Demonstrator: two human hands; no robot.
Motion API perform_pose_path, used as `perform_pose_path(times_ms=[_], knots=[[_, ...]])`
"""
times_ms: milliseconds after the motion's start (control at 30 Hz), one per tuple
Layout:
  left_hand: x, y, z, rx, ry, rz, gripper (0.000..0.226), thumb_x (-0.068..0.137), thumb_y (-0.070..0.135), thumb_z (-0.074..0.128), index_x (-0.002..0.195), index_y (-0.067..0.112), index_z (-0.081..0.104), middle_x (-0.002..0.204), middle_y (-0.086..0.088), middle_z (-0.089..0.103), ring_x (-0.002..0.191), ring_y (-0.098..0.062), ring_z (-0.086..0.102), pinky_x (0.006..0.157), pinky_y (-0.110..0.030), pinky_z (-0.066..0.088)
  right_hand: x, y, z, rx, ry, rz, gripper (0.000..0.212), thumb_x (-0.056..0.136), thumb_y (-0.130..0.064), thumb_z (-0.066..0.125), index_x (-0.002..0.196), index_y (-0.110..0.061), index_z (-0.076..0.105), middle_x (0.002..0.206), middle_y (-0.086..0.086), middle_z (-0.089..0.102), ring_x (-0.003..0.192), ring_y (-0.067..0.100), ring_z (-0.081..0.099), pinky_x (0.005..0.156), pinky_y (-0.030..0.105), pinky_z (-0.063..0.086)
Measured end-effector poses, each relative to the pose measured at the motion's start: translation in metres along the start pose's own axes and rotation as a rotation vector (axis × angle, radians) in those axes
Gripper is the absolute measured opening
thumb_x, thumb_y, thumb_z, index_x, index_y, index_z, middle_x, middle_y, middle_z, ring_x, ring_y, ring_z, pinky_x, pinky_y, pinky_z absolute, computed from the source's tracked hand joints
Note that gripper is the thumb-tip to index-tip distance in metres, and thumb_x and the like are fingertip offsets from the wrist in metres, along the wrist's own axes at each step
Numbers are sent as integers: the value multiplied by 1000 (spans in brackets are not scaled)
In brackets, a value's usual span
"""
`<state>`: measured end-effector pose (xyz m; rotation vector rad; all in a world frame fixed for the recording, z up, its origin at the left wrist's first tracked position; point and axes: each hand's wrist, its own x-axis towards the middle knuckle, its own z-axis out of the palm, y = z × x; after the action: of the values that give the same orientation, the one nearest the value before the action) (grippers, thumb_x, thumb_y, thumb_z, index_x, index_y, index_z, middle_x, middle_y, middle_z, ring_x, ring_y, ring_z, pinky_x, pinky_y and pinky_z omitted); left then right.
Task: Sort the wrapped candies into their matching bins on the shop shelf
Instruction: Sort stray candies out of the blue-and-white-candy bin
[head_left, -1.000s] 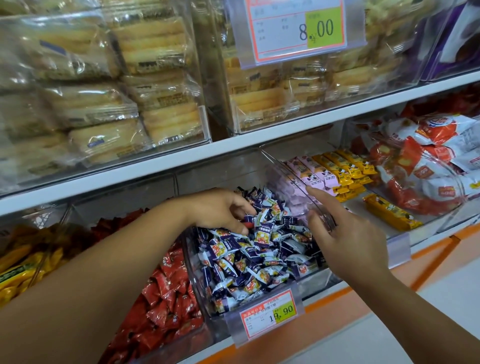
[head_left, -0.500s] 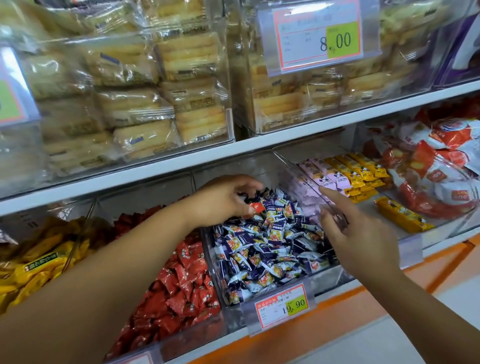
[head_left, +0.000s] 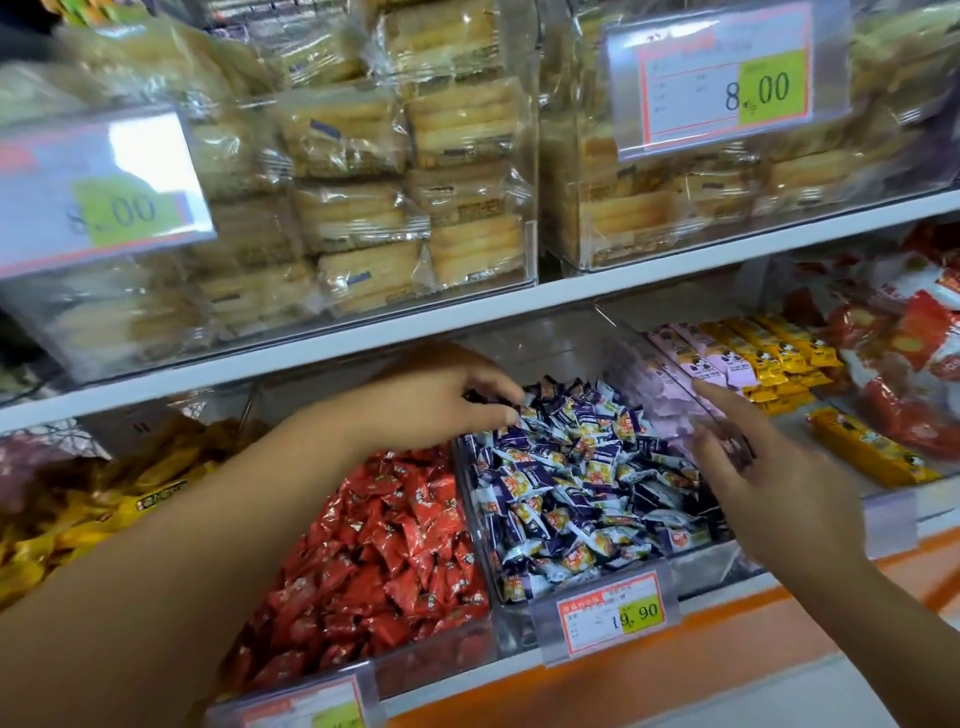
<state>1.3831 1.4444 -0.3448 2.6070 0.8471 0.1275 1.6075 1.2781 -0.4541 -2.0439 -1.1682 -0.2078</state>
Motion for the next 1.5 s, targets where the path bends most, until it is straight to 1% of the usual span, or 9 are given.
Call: perform_pose_path(times_ms=[133, 267, 500, 700, 800, 967, 1233, 1400, 1500], knots=[[40, 34, 36, 86, -343, 32, 74, 82, 56, 67, 145, 50, 30, 160, 9, 16, 144, -11, 18, 113, -26, 18, 0, 2, 2, -1, -21, 14, 42, 91, -43, 47, 133, -44, 49, 76, 3, 70, 66, 28, 61, 58, 36, 52], [69, 38, 71, 170, -530, -35, 91, 78, 63, 67, 147, 55, 10, 161, 10, -13, 149, -19, -1, 119, -44, 13, 0, 5, 4, 13, -7, 15, 44, 89, -44, 47, 133, -46, 48, 79, 2, 71, 69, 28, 62, 59, 37, 52], [87, 4, 67, 382, -367, -62, 75, 89, 36, 66, 150, 38, 23, 153, -10, 30, 122, -26, 45, 96, -31, 40, 1, 5, 4, 21, 16, -10, 41, 89, -37, 54, 131, -40, 55, 71, 2, 70, 60, 29, 59, 52, 34, 48], [84, -12, 35, 199, -144, 51, 76, 79, 36, 77, 145, 31, 39, 146, -8, 39, 134, -25, 37, 109, -33, 33, 1, 7, 5, 19, 9, -2, 41, 91, -37, 55, 132, -42, 53, 69, -1, 68, 57, 26, 57, 50, 33, 47], [74, 17, 33, 120, -309, 191, 61, 80, 40, 76, 136, 34, 52, 141, 3, 46, 130, -15, 41, 110, -33, 32, 1, 7, 5, 4, 12, 0, 41, 91, -37, 55, 132, -42, 53, 66, -3, 66, 54, 23, 55, 48, 32, 47], [80, 43, 75, 409, -637, 94, 86, 75, 67, 66, 148, 44, 25, 155, 7, 15, 143, -23, 18, 115, -48, 27, 1, 4, 3, 0, -2, 13, 41, 90, -37, 54, 131, -43, 53, 65, -3, 66, 54, 24, 55, 48, 30, 45], [99, 42, 96, 617, -603, -29, 96, 78, 69, 58, 154, 32, 12, 162, 3, -13, 148, -28, -5, 114, -56, 25, 1, 5, 2, -1, 8, 5, 44, 89, -40, 50, 133, -41, 52, 61, -3, 63, 53, 25, 54, 47, 30, 43], [108, 25, 85, 618, -445, -5, 93, 77, 63, 67, 151, 33, 20, 158, -4, 13, 142, -31, 21, 107, -46, 38, 1, 5, 3, 7, 16, -6, 42, 90, -40, 52, 132, -41, 53, 63, -1, 65, 55, 25, 57, 49, 33, 47], [111, 11, 78, 491, -334, -14, 69, 88, 31, 69, 146, 37, 32, 146, -9, 33, 123, -29, 43, 90, -32, 42, 0, 5, 3, 11, 36, -20, 41, 90, -37, 56, 131, -40, 55, 61, -1, 64, 55, 27, 57, 50, 35, 49]])
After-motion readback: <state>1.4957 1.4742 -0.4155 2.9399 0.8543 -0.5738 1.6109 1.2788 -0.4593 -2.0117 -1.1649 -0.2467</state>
